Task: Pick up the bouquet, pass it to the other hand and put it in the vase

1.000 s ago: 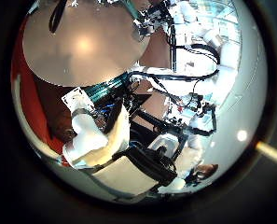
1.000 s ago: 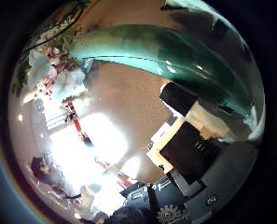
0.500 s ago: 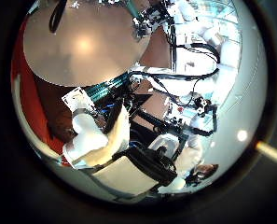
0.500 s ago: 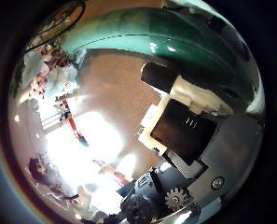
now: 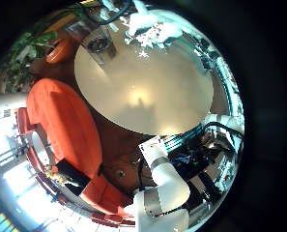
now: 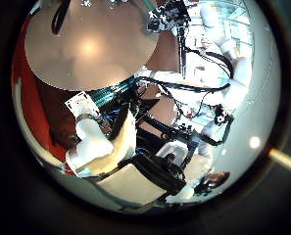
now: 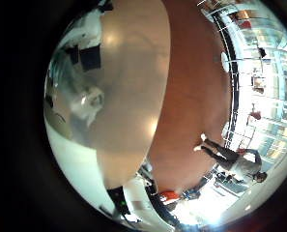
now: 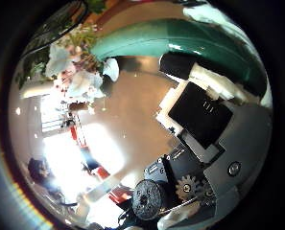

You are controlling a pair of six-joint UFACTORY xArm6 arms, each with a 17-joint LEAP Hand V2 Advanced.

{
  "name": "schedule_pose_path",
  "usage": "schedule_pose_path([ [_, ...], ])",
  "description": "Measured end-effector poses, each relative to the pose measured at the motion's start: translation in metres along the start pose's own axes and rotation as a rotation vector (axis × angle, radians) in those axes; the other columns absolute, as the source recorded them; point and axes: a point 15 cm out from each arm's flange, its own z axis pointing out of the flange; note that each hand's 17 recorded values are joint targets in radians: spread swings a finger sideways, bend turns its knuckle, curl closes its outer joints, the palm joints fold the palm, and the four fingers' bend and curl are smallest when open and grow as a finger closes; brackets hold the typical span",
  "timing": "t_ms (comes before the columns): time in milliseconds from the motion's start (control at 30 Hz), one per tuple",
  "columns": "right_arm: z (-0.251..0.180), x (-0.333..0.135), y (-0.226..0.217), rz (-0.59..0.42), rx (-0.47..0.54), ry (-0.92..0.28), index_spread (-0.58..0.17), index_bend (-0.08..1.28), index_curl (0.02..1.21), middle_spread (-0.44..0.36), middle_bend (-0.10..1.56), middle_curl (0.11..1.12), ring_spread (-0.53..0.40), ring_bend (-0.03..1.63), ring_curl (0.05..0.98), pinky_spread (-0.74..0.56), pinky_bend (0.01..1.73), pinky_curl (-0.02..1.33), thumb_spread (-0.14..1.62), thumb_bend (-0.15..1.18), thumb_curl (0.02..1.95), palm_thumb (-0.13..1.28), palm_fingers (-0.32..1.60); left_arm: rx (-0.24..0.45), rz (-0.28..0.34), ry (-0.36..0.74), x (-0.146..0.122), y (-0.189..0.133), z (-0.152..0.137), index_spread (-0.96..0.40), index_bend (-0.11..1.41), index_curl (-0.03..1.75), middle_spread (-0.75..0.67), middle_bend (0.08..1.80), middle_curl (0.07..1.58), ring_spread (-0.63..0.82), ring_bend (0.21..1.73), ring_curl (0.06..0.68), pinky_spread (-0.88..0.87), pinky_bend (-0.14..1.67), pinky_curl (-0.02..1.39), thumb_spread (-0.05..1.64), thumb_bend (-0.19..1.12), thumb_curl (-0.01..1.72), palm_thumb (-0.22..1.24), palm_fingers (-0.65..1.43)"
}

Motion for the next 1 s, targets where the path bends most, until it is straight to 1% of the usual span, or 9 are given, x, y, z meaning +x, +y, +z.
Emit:
schedule_pose_path([
  [233, -0.073, -0.006, 0.005, -0.035, 0.172, -0.007, -0.27, 1.12, 0.94, -0.149, 1.33, 0.84, -0.197, 1.45, 0.689, -0.19, 1.37, 0.71, 0.84, 0.11, 0.88, 1.16, 1.14, 0.016, 0.007, -0.003, 0.002, -0.001, -0.005, 0.0, 0.19, 0.4, 0.43, 0.18, 0.28, 0.54, 0.44, 0.195, 0.51, 0.19, 0.29, 1.11, -0.02, 0.32, 0.34, 0.15],
  [333, -0.097, -0.012, 0.008, -0.029, 0.238, -0.058, -0.261, 1.13, 0.94, -0.14, 1.34, 0.84, -0.194, 1.45, 0.692, -0.19, 1.35, 0.73, 0.83, 0.1, 0.92, 1.15, 1.14, 0.029, 0.024, 0.013, 0.008, -0.003, -0.008, 0.0, 0.19, 0.39, 0.42, 0.18, 0.28, 0.54, 0.44, 0.197, 0.51, 0.2, 0.3, 1.11, -0.02, 0.32, 0.34, 0.16],
  [400, -0.112, -0.022, 0.009, -0.018, 0.283, -0.132, -0.255, 1.14, 0.93, -0.135, 1.34, 0.83, -0.192, 1.45, 0.693, -0.18, 1.35, 0.74, 0.83, 0.1, 0.95, 1.14, 1.14, 0.039, 0.047, 0.036, 0.015, -0.003, -0.011, 0.0, 0.19, 0.4, 0.42, 0.18, 0.28, 0.54, 0.44, 0.197, 0.51, 0.2, 0.3, 1.11, -0.02, 0.32, 0.34, 0.17],
  [500, -0.136, -0.035, 0.008, 0.013, 0.355, -0.261, -0.247, 1.15, 0.93, -0.13, 1.35, 0.83, -0.191, 1.45, 0.695, -0.18, 1.33, 0.75, 0.83, 0.1, 0.98, 1.14, 1.13, 0.066, 0.061, 0.075, 0.024, -0.004, -0.017, 0.0, 0.2, 0.4, 0.41, 0.18, 0.28, 0.53, 0.44, 0.198, 0.51, 0.19, 0.3, 1.11, -0.02, 0.32, 0.34, 0.19],
  [567, -0.152, -0.034, 0.005, 0.05, 0.404, -0.349, -0.243, 1.15, 0.93, -0.128, 1.35, 0.82, -0.189, 1.45, 0.694, -0.18, 1.32, 0.76, 0.82, 0.1, 1.01, 1.14, 1.14, 0.084, 0.07, 0.099, 0.03, -0.006, -0.02, -0.01, 0.2, 0.4, 0.4, 0.18, 0.29, 0.52, 0.44, 0.197, 0.51, 0.19, 0.3, 1.11, -0.02, 0.32, 0.34, 0.2],
  [767, -0.195, -0.032, 0.008, 0.151, 0.504, -0.631, -0.233, 1.17, 0.92, -0.123, 1.35, 0.82, -0.186, 1.46, 0.696, -0.18, 1.3, 0.79, 0.81, 0.1, 1.07, 1.14, 1.14, 0.129, 0.069, 0.186, 0.038, -0.01, -0.027, -0.01, 0.2, 0.41, 0.37, 0.19, 0.3, 0.51, 0.45, 0.197, 0.49, 0.18, 0.29, 1.12, -0.02, 0.33, 0.36, 0.25],
  [833, -0.206, -0.033, 0.013, 0.162, 0.513, -0.734, -0.23, 1.17, 0.91, -0.121, 1.36, 0.81, -0.185, 1.46, 0.695, -0.18, 1.29, 0.8, 0.81, 0.1, 1.1, 1.13, 1.14, 0.14, 0.074, 0.225, 0.043, -0.014, -0.029, -0.01, 0.19, 0.41, 0.36, 0.19, 0.3, 0.5, 0.45, 0.198, 0.49, 0.18, 0.29, 1.12, -0.02, 0.33, 0.36, 0.26],
  [933, -0.217, -0.04, 0.027, 0.144, 0.479, -0.887, -0.227, 1.18, 0.91, -0.12, 1.36, 0.81, -0.184, 1.46, 0.694, -0.18, 1.28, 0.81, 0.81, 0.09, 1.13, 1.13, 1.14, 0.176, 0.068, 0.287, 0.045, -0.021, -0.036, -0.01, 0.19, 0.41, 0.35, 0.19, 0.3, 0.49, 0.46, 0.197, 0.48, 0.19, 0.28, 1.12, -0.02, 0.33, 0.36, 0.27],
  [1000, -0.224, -0.046, 0.037, 0.115, 0.446, -0.997, -0.225, 1.18, 0.9, -0.119, 1.36, 0.81, -0.184, 1.46, 0.694, -0.18, 1.28, 0.82, 0.81, 0.09, 1.15, 1.12, 1.14, 0.202, 0.074, 0.329, 0.049, -0.027, -0.042, -0.01, 0.19, 0.41, 0.34, 0.19, 0.31, 0.49, 0.46, 0.197, 0.48, 0.19, 0.28, 1.12, -0.02, 0.32, 0.35, 0.27],
])
